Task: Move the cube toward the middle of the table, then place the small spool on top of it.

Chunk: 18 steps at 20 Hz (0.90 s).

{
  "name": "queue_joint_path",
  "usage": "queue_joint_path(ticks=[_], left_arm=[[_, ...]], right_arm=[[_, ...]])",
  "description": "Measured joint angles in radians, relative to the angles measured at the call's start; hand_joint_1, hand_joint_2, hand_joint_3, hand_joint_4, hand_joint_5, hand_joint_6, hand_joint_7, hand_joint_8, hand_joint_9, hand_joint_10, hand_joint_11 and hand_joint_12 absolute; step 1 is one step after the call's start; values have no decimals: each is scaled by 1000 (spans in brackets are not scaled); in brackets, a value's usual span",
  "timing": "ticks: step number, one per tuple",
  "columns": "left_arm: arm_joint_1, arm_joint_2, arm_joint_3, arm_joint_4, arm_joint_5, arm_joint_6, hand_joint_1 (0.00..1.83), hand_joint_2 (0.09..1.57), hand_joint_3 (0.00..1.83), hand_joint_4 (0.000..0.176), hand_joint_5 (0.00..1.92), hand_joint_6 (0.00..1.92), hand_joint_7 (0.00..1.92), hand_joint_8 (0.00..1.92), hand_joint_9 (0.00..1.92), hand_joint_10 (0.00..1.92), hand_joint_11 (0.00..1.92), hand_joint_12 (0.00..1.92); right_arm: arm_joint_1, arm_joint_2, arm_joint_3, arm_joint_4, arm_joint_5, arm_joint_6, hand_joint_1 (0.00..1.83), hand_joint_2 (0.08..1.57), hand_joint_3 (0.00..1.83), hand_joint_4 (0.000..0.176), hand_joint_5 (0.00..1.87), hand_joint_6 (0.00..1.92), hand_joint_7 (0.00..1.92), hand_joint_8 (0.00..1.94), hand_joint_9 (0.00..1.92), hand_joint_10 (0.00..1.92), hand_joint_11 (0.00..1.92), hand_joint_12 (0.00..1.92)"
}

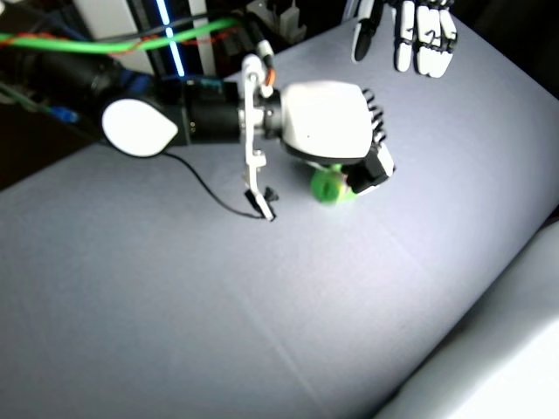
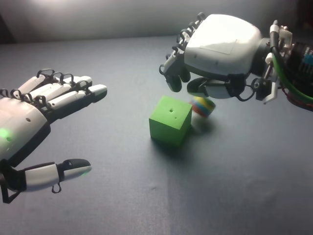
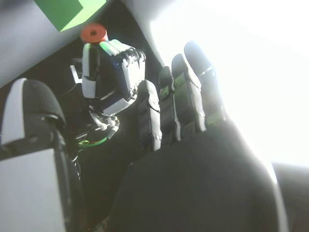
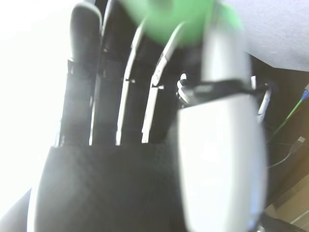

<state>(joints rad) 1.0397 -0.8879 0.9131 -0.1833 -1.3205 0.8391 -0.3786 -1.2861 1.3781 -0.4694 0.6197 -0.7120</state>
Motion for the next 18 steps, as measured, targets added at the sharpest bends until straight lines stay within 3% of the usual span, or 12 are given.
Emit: queue_joint_path(ticks=[2,4,5,6,7,8,9,11,13,14,15,18], left_arm=[[0,0,0,-4,0,0,959,1020,0,84,339,3,251,2,252,2,13,829],[0,0,0,-4,0,0,951,1021,0,99,332,0,241,0,229,0,0,809],[0,0,0,-4,0,0,927,1026,2,113,320,0,225,0,215,0,0,804],[1,0,0,-5,0,0,931,1025,1,108,323,2,225,1,215,1,0,807],[3,0,0,-5,-2,-1,926,1028,0,110,313,0,224,0,227,1,0,857],[10,0,0,-7,-8,-3,932,1031,1,116,309,0,224,0,230,1,0,889],[17,0,-4,-13,-10,-3,934,1030,0,113,310,1,227,1,234,1,0,911],[26,0,-9,-17,-13,-4,955,1025,0,96,309,0,232,1,243,3,0,901],[34,0,-15,-27,-24,-5,969,1018,0,103,309,0,237,1,253,3,0,917],[39,0,-15,-27,-28,-5,979,1014,0,103,320,3,243,2,254,2,0,904],[43,1,-20,-32,-28,-6,971,1015,0,105,317,1,242,0,255,2,0,901],[53,6,-27,-35,-39,-6,973,1016,0,96,320,3,245,1,266,4,4,904]], right_arm=[[1,0,0,-2,3,0,1388,1070,0,0,1067,621,1036,940,1044,1194,894,1490],[1,0,0,-2,3,0,1384,1101,4,0,957,828,981,980,970,1255,836,1423],[1,0,0,-2,2,-1,1282,1083,0,0,1025,781,1063,982,974,1063,803,1423],[1,0,0,0,3,-1,1366,1083,0,0,995,796,1060,893,973,1169,774,1406],[1,0,-3,3,2,-2,1278,1050,0,0,1101,741,1142,771,945,940,674,1375],[1,0,-3,11,3,-2,1272,1047,0,0,1239,439,1059,1001,921,1070,694,1558],[1,0,-5,19,1,-2,1280,1036,0,0,1297,291,1086,999,931,1136,741,1622],[1,22,-17,29,0,-3,1290,1031,2,0,1207,401,1170,897,911,1227,707,1696],[1,66,-41,53,-5,-38,1124,1081,4,0,1040,869,998,462,810,865,517,1518],[1,77,-47,56,-5,-50,972,1031,0,0,857,380,910,223,750,579,432,1330],[1,99,-55,63,-5,-56,917,1002,0,0,829,135,862,84,738,393,379,1240],[-23,150,-71,82,6,-60,948,964,1,0,692,1,720,5,726,205,337,1274]])
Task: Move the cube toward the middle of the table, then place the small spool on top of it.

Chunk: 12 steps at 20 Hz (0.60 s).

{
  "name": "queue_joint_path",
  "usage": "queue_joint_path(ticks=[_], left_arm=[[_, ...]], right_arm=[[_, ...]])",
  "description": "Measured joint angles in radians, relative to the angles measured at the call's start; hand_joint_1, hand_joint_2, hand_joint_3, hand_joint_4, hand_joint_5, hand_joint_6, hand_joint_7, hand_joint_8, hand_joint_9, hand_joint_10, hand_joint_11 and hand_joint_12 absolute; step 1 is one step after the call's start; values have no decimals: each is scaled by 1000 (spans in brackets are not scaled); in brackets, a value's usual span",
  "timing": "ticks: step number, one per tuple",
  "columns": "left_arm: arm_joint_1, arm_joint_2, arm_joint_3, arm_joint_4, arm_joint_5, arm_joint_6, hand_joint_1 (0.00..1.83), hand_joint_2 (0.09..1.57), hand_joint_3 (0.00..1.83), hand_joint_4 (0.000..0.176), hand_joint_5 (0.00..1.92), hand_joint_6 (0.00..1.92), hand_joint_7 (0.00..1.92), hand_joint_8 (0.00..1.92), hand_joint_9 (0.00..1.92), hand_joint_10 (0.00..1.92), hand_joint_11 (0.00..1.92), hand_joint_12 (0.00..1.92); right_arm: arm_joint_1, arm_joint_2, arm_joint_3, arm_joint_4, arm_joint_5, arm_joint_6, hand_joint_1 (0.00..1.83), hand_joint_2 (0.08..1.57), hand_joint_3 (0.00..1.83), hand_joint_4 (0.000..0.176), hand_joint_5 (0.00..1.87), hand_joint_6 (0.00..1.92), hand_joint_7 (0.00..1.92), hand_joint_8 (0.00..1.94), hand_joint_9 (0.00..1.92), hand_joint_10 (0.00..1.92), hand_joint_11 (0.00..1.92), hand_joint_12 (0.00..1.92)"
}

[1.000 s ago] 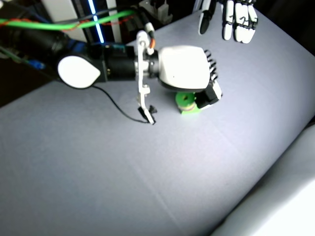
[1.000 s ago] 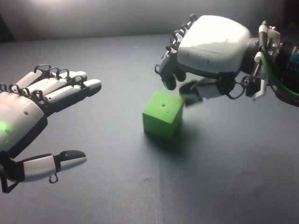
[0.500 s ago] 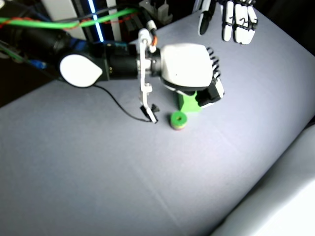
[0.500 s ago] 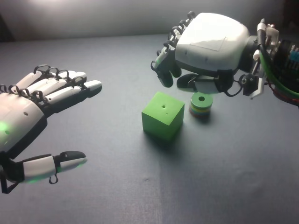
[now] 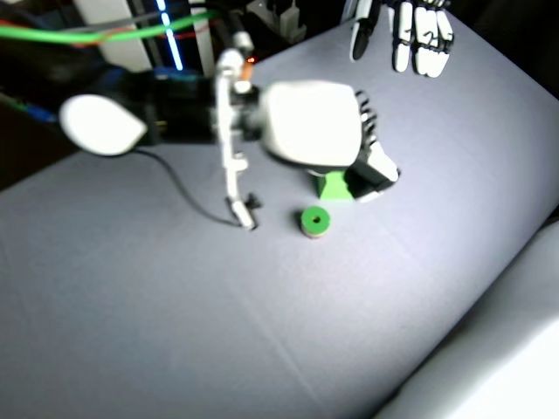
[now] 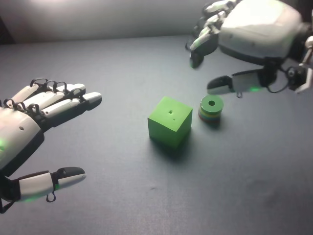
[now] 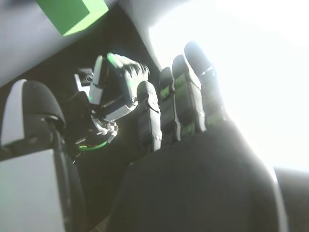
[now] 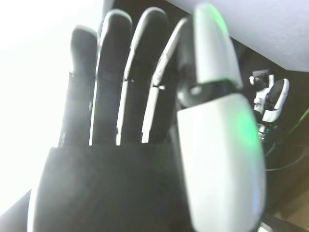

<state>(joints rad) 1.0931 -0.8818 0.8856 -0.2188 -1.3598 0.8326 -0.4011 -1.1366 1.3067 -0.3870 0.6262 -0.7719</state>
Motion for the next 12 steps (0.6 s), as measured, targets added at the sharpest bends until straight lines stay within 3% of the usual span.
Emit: queue_joint_path(ticks=[4,5,6,9,12], left_arm=[[8,1,0,-10,-10,0,936,1023,1,121,307,0,248,1,276,3,7,888],[8,1,-2,-8,-11,0,937,1019,0,123,310,2,245,0,273,1,5,880],[8,1,-2,-7,-11,0,960,1018,0,118,314,2,245,0,264,0,0,855],[8,1,-2,-7,-13,0,929,1021,0,130,315,1,237,0,258,1,11,828],[8,1,-2,-9,-14,0,929,1029,2,107,308,0,234,0,259,1,23,836]], right_arm=[[-48,11,-9,-8,-39,0,1017,954,5,0,611,0,601,0,591,27,143,1077],[-53,6,-8,-3,-49,0,1061,937,1,0,630,2,601,1,596,16,170,1029],[-53,-6,0,-2,-60,-1,1089,938,1,0,634,2,606,3,614,19,186,1022],[-64,-52,27,-3,-93,0,1178,972,5,0,667,1,625,2,660,25,196,1163],[-64,-78,66,-3,-135,0,1238,959,0,0,718,5,621,5,622,8,95,1184]])
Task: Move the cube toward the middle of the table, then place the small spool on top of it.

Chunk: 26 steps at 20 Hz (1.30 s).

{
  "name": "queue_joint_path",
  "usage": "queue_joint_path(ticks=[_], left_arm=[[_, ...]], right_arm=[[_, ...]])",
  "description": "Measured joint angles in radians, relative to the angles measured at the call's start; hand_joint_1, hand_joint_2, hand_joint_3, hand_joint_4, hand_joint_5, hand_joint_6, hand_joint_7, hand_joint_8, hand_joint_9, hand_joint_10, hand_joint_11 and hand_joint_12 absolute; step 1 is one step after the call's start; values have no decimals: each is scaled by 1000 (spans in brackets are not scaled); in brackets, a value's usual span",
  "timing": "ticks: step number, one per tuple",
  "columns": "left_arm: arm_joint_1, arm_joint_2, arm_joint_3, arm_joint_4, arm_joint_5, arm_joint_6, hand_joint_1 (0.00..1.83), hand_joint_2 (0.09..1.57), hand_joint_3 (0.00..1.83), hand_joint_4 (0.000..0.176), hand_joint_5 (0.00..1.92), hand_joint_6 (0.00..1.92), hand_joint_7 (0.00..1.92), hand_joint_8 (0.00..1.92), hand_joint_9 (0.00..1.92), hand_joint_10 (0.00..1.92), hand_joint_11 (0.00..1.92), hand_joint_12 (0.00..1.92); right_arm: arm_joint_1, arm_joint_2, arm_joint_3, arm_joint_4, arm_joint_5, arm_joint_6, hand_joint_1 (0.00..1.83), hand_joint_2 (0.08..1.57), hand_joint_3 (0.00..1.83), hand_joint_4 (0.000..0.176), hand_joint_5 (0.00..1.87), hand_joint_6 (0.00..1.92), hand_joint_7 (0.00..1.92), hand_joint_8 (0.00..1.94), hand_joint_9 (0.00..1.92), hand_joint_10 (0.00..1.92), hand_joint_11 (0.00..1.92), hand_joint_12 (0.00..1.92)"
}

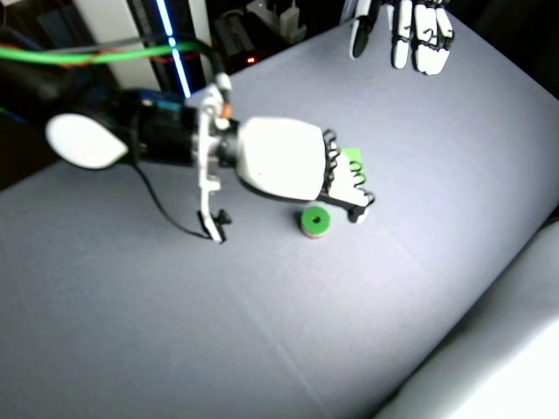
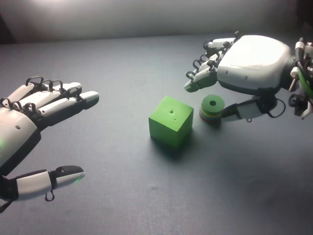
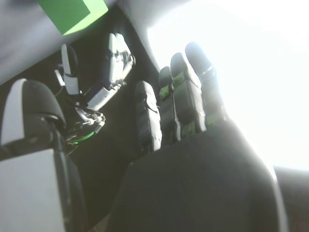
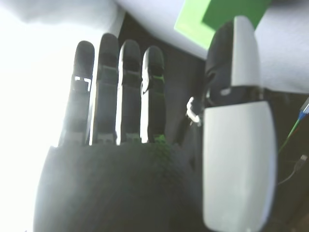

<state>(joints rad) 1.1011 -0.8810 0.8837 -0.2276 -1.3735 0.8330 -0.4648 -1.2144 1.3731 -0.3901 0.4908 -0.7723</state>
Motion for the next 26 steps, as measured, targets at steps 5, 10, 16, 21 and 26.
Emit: queue_joint_path(ticks=[5,10,16,21,26], left_arm=[[0,0,0,2,0,-1,948,1020,0,98,309,4,234,0,260,0,0,870],[0,0,0,0,-1,-4,946,1027,1,108,303,0,232,1,259,4,7,856],[1,0,0,1,-1,-5,943,1029,0,115,299,1,228,0,252,4,0,832],[1,0,0,0,-1,-8,925,1031,0,103,297,0,233,1,272,9,22,841],[1,0,0,0,-1,-11,955,1027,0,96,291,0,230,0,272,6,0,884]], right_arm=[[0,-16,34,17,-52,0,1194,969,0,0,704,1,639,0,652,5,102,1221],[0,-43,44,21,-55,0,1267,940,0,0,715,1,644,4,628,3,116,951],[0,-64,58,20,-56,0,1206,932,0,0,720,3,667,6,703,20,155,1256],[0,-76,71,20,-64,0,1171,932,0,0,775,1,657,0,677,5,190,1140],[-1,-77,73,21,-70,0,1204,954,1,0,829,4,787,15,835,54,315,1252]])
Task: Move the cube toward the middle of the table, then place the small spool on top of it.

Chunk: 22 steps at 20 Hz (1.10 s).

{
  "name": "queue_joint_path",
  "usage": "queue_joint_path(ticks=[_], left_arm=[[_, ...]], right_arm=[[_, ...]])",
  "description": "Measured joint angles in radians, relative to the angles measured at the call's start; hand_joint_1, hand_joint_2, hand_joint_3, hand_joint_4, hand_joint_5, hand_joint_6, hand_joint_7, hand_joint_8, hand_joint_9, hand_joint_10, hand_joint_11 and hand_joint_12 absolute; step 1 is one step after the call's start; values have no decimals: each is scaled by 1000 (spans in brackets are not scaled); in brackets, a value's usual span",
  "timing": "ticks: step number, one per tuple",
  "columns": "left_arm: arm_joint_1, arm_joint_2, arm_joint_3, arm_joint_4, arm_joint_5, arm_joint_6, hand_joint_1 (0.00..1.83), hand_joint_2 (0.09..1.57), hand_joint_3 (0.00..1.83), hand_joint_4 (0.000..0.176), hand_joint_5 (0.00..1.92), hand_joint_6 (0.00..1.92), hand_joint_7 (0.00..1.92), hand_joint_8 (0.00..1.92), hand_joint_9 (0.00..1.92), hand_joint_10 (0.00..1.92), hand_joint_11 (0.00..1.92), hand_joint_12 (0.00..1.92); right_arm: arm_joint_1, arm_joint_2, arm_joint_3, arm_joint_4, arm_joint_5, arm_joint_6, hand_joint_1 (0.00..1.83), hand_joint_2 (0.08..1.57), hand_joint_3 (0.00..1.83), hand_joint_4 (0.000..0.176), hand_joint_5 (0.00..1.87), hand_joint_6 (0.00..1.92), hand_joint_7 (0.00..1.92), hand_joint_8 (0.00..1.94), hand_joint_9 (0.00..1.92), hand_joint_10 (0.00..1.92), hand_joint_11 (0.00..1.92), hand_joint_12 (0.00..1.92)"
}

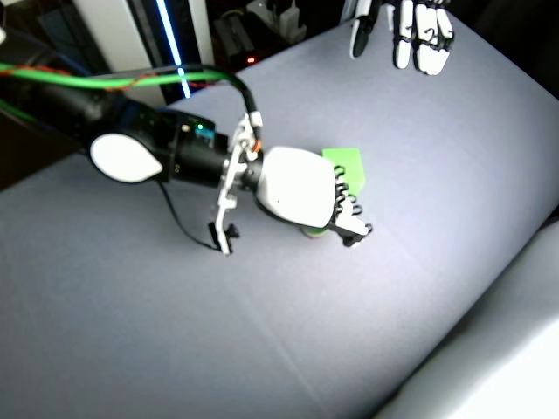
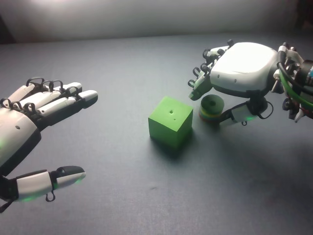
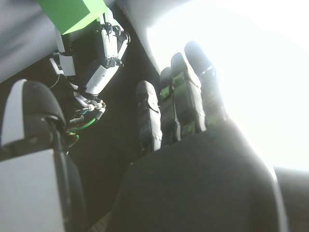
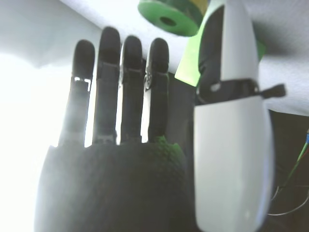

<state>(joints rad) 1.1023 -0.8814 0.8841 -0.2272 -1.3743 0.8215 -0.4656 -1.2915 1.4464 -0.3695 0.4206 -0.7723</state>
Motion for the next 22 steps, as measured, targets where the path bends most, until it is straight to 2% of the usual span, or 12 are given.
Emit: queue_joint_path(ticks=[2,5,9,10,11,12,13,16,17,18,19,22], left_arm=[[0,-1,0,0,0,0,945,1027,0,92,296,4,234,1,273,5,7,892],[0,-1,0,0,0,-1,984,1031,1,89,299,3,227,0,258,0,0,903],[0,-1,0,0,0,-4,944,1030,1,93,299,1,232,2,267,3,1,911],[0,-1,0,0,0,-4,947,1035,2,95,296,0,228,0,257,2,0,892],[0,-1,0,0,0,-4,949,1033,1,97,299,1,230,1,259,4,0,888],[0,-2,0,0,0,-4,959,1033,0,99,305,2,233,1,252,1,0,856],[0,-2,0,0,0,-4,936,1032,0,101,303,0,237,0,269,2,0,897],[0,-2,0,0,0,-4,961,1035,1,89,295,0,234,1,260,3,0,885],[0,-3,0,0,0,-4,947,1040,2,103,287,0,228,0,251,0,0,854],[0,-6,1,-2,-2,-4,955,1040,1,104,290,1,227,0,250,0,0,847],[0,-7,1,-1,1,-5,965,1036,0,97,296,2,233,1,253,1,0,861],[0,-7,1,1,0,-5,944,1042,1,110,296,1,227,0,245,2,0,845]], right_arm=[[0,0,0,0,-1,0,1225,951,2,0,861,11,888,18,845,316,396,1409],[0,0,0,0,-2,0,1227,966,0,0,880,0,927,16,685,740,417,1370],[0,0,0,0,-2,0,1246,987,0,0,906,1,985,33,709,801,467,1352],[0,0,0,0,-2,0,1265,1074,4,0,1030,489,999,939,704,885,469,1376],[0,0,0,0,-2,0,1259,1123,4,0,967,732,948,1222,693,930,469,1386],[0,0,0,2,0,0,1255,1142,0,0,944,786,920,1311,688,1000,469,1421],[0,0,0,4,2,0,1255,1144,0,0,935,799,925,1315,699,1064,496,1434],[0,0,0,4,8,1,1378,1069,0,0,1013,963,1111,766,991,1011,656,1096],[0,0,-1,3,7,0,1382,1069,0,0,1001,988,1123,715,1003,1007,679,1026],[0,0,-1,3,5,0,1388,1063,0,0,986,1046,1149,664,1032,942,695,999],[0,4,-5,4,5,0,1386,1065,0,0,994,985,1157,581,1023,1100,762,1155],[0,10,-16,5,3,0,1386,1079,0,0,960,1070,1159,538,957,1117,685,1036]])
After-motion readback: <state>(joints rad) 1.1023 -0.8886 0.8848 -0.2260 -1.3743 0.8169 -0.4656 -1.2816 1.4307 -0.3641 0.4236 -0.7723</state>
